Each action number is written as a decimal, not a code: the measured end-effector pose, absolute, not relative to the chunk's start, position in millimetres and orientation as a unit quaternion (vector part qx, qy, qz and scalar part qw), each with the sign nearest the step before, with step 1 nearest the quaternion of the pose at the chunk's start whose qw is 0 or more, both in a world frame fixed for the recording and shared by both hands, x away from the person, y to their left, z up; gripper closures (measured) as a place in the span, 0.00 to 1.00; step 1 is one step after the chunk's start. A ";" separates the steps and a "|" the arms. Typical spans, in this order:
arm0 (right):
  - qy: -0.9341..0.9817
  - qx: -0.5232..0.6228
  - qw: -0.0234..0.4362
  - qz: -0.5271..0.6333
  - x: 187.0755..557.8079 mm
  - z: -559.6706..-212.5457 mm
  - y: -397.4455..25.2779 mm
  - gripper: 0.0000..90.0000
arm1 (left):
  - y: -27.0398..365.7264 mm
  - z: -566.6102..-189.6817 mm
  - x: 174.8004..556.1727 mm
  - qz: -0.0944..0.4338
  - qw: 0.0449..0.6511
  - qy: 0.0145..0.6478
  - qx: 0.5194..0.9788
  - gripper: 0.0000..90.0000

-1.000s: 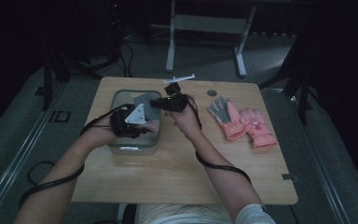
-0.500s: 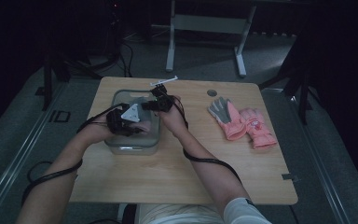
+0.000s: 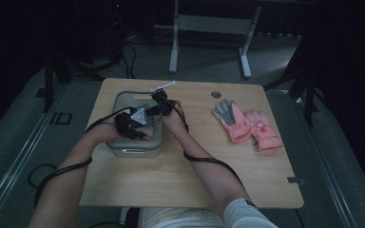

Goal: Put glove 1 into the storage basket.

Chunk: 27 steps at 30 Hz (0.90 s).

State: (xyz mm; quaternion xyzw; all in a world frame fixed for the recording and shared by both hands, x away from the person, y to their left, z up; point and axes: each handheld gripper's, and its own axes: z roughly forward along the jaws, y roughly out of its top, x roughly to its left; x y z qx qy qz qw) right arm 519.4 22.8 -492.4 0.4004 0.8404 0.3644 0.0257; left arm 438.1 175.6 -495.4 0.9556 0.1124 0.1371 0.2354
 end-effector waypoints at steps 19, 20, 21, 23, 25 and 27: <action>0.830 0.370 0.039 0.416 505.7 -465.5 -15.6 0.63 | 172.5 -496.3 448.0 0.102 0.206 0.152 0.961 0.50; 0.830 0.370 0.039 0.416 505.7 -465.5 -15.6 0.63 | 172.5 -496.3 448.0 0.102 0.206 0.152 0.961 0.48; 0.829 0.366 0.040 0.420 503.2 -462.4 -17.7 0.62 | 175.8 -491.5 446.7 0.107 0.208 0.161 0.959 0.48; 0.831 0.348 0.041 0.431 495.4 -453.9 -24.1 0.60 | 178.4 -486.8 444.7 0.110 0.218 0.168 0.955 0.42; 0.832 0.342 0.041 0.435 490.1 -449.5 -28.5 0.60 | 179.9 -482.8 442.4 0.113 0.228 0.175 0.951 0.37; 0.831 0.336 0.042 0.440 485.5 -445.6 -33.3 0.59 | 179.9 -479.1 440.0 0.123 0.231 0.181 0.948 0.34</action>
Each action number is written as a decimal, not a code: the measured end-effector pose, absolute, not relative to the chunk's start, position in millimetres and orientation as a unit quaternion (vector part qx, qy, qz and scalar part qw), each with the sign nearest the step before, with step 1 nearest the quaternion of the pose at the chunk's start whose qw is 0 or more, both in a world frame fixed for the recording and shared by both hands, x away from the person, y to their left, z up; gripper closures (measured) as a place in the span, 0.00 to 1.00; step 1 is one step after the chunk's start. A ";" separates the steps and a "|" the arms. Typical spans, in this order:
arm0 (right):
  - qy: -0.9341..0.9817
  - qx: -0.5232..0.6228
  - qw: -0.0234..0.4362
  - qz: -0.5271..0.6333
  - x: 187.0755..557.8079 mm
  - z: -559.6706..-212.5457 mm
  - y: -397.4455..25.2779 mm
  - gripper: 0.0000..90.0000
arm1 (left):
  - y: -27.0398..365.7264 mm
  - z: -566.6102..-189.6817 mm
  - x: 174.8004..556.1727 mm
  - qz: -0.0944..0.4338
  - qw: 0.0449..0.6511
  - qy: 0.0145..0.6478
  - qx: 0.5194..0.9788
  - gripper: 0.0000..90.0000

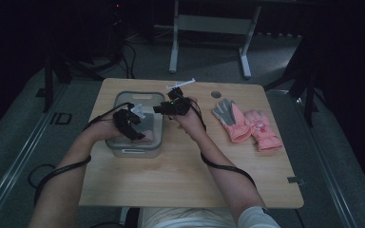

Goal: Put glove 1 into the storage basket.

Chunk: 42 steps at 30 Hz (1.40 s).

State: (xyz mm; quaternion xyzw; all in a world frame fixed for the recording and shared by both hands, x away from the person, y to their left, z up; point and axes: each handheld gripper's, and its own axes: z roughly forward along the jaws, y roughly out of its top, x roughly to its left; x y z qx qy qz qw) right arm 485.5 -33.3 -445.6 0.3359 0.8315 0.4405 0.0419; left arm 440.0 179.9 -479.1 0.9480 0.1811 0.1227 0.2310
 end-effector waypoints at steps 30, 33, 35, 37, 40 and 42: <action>0.833 0.317 0.086 0.444 451.5 -437.6 -138.7 0.55 | 108.9 -440.1 397.8 0.121 0.363 0.208 0.900 0.01; 0.834 0.321 0.089 0.440 450.7 -439.2 -149.7 0.50 | 97.2 -443.5 392.9 0.126 0.360 0.196 0.904 0.01; 0.832 0.325 0.087 0.442 450.1 -440.7 -156.7 0.44 | 88.4 -447.5 388.6 0.126 0.355 0.188 0.907 0.01; 0.829 0.328 0.080 0.445 450.1 -442.6 -163.7 0.38 | 80.2 -451.5 385.7 0.119 0.347 0.182 0.912 0.01; 0.828 0.327 0.059 0.452 450.9 -445.0 -176.3 0.31 | 70.2 -455.6 381.3 0.114 0.343 0.176 0.916 0.01; 0.826 0.329 0.055 0.455 450.9 -447.7 -186.1 0.25 | 64.2 -458.0 377.6 0.110 0.343 0.174 0.916 0.01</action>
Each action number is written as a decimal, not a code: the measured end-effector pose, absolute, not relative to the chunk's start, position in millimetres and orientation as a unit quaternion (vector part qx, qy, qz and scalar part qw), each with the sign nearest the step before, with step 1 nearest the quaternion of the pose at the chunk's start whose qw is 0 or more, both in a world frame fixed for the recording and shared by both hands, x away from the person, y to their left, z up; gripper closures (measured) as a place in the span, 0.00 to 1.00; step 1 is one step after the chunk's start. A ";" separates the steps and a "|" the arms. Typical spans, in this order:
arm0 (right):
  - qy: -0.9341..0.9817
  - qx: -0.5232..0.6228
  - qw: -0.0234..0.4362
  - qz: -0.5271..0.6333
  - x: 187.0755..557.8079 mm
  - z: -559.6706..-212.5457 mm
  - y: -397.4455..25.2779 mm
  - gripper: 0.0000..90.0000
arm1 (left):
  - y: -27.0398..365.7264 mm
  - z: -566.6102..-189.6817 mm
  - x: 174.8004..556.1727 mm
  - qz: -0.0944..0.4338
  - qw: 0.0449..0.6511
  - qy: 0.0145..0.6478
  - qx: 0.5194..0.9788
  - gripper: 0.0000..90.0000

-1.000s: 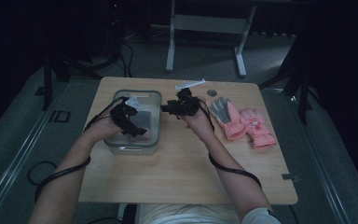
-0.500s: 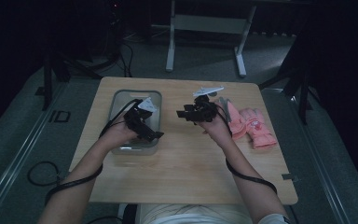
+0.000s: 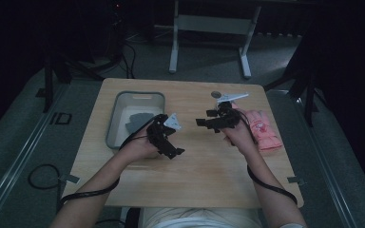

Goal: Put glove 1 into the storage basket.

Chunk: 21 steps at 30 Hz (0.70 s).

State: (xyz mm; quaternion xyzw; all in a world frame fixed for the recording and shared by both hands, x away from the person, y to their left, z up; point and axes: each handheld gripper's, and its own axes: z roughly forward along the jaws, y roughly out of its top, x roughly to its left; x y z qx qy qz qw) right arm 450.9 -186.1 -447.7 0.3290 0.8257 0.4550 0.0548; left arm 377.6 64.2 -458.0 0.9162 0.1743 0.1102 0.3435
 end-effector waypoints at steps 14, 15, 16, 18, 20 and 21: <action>0.811 0.360 0.092 0.452 443.1 -460.8 -234.1 0.15 | 40.9 -474.6 352.9 0.094 0.370 0.163 0.910 0.01; 0.810 0.367 0.095 0.447 442.3 -460.7 -237.7 0.15 | 39.3 -476.1 351.2 0.093 0.371 0.160 0.910 0.01; 0.810 0.372 0.091 0.444 442.0 -460.6 -241.5 0.14 | 37.7 -477.8 349.4 0.093 0.373 0.160 0.909 0.01; 0.805 0.376 0.091 0.450 441.0 -460.8 -248.6 0.13 | 34.5 -481.7 345.7 0.088 0.378 0.163 0.907 0.01; 0.804 0.379 0.098 0.447 440.2 -460.8 -255.8 0.14 | 32.1 -486.3 342.0 0.087 0.378 0.159 0.908 0.01; 0.803 0.381 0.107 0.445 439.5 -460.5 -259.8 0.17 | 31.0 -489.7 339.1 0.087 0.380 0.162 0.907 0.01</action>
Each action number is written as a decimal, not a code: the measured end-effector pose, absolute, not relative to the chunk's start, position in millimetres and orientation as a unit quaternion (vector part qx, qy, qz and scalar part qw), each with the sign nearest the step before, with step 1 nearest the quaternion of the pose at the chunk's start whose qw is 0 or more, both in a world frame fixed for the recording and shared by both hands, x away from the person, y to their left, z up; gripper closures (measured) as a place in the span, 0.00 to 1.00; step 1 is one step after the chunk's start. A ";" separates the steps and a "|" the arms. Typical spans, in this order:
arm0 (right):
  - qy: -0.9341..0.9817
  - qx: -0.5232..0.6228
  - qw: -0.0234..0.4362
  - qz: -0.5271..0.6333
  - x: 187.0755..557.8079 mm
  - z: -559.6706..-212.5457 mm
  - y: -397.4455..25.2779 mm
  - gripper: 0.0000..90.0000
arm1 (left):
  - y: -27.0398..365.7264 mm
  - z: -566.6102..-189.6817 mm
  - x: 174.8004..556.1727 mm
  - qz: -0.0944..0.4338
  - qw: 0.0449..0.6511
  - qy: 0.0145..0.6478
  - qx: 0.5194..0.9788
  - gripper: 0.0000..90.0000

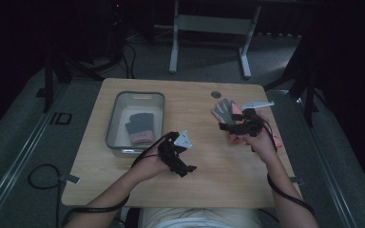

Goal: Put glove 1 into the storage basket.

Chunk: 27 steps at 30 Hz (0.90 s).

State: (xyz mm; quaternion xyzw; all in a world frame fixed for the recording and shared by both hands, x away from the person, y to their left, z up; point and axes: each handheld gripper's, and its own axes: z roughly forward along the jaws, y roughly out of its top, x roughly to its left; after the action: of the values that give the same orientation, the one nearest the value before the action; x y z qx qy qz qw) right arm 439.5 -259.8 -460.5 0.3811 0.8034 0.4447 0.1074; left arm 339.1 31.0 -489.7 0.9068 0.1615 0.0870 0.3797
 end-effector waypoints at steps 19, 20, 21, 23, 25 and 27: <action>0.830 0.393 0.172 0.355 479.5 -469.4 -297.2 0.86 | 34.8 -540.1 302.7 0.119 0.398 0.182 0.891 0.01; 0.834 0.392 0.168 0.349 484.0 -472.4 -295.0 0.87 | 35.3 -544.1 299.7 0.119 0.407 0.186 0.887 0.01; 0.837 0.391 0.165 0.347 487.4 -474.9 -293.4 0.87 | 35.8 -546.3 298.2 0.121 0.410 0.186 0.885 0.01; 0.845 0.385 0.160 0.335 495.6 -481.8 -288.0 0.87 | 35.9 -550.7 295.1 0.127 0.415 0.189 0.881 0.01; 0.850 0.380 0.163 0.326 502.5 -488.2 -282.8 0.84 | 36.2 -553.2 291.6 0.140 0.419 0.191 0.877 0.01; 0.853 0.376 0.168 0.321 508.6 -493.5 -278.9 0.81 | 36.7 -554.1 290.7 0.133 0.428 0.194 0.873 0.01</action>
State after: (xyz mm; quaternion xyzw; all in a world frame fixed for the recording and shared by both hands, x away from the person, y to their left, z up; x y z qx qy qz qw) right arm 508.6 -278.9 -493.5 0.3762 0.8526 0.3213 0.1684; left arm 290.7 36.7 -554.1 0.8727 0.1940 0.1330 0.4280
